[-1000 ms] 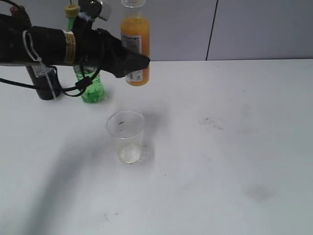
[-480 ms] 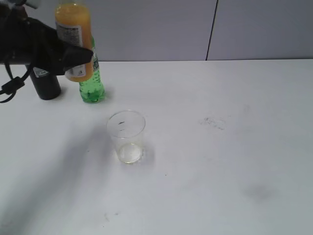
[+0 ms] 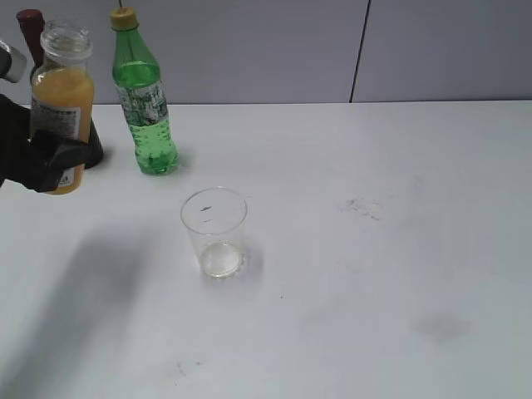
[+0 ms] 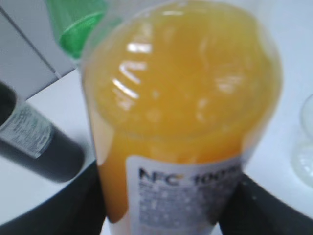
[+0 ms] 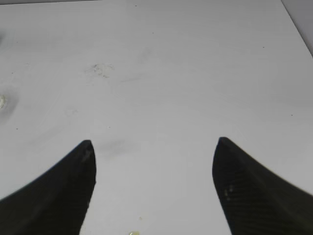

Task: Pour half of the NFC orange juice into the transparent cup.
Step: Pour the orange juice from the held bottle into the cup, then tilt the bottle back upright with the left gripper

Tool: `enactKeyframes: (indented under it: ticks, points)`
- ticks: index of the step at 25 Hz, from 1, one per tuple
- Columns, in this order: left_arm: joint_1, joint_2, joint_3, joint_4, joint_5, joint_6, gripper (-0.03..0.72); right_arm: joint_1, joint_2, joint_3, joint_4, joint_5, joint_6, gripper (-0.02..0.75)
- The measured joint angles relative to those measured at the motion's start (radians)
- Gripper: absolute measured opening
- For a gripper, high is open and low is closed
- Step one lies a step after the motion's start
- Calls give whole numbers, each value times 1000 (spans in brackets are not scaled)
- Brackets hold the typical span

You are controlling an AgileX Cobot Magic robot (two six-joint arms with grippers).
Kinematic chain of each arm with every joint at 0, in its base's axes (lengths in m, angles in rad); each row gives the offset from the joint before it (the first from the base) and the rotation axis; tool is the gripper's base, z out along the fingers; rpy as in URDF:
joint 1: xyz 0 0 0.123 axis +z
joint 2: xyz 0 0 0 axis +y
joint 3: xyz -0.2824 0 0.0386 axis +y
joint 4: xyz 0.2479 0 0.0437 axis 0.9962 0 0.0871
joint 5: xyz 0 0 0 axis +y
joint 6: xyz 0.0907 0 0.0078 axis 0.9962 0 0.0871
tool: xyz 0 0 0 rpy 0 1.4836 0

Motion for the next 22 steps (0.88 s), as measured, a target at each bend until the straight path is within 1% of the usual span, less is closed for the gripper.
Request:
enactKeyframes:
  ticks: [4,9,11,16,19,22]
  points:
    - [0,0,4,17,109,0,478,0,0,0,0,0,0,572]
    - [-1,0,4,104,158,0,478,0,0,0,0,0,1,572]
    - [-14,0,4,127,200,0,478,0,0,0,0,0,1,572]
    - [-89,0,4,188,334,0,478,0,0,0,0,0,1,572]
    - [-146,0,4,196,350,0,478,0,0,0,0,0,1,572]
    - [-196,0,8,202,422,0,478,0,0,0,0,0,0,572]
